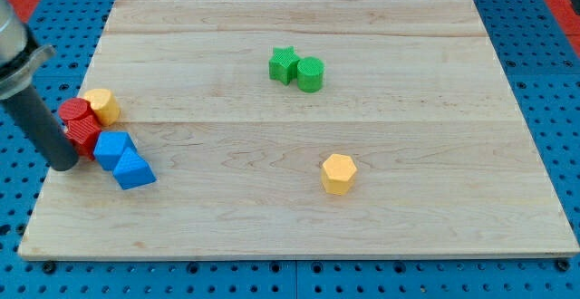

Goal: Point your arm at blue cube

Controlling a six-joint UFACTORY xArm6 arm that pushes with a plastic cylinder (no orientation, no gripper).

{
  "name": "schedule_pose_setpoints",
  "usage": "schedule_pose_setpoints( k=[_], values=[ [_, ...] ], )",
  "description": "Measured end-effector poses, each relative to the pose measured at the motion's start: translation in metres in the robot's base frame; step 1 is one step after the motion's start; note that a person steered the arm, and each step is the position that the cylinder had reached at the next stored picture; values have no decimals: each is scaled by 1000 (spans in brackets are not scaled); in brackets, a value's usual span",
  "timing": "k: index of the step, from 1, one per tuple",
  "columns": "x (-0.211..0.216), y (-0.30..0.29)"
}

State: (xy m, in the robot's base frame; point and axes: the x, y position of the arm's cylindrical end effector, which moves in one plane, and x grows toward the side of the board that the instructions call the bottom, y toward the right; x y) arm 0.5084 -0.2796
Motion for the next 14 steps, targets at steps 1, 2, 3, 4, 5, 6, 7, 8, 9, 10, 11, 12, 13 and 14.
schedule_pose_setpoints(
  k=[1, 2, 3, 4, 5, 6, 7, 8, 9, 10, 11, 12, 13, 14],
  values=[
    [-1, -25],
    [-10, -21],
    [-23, -13],
    [-34, -12],
    [-36, -20],
    [-38, -25],
    [-38, -25],
    [-38, -25],
    [-39, -25],
    [-39, -25],
    [-40, -25],
    [-41, -25],
    [-41, -25],
    [-31, -25]
  ],
)
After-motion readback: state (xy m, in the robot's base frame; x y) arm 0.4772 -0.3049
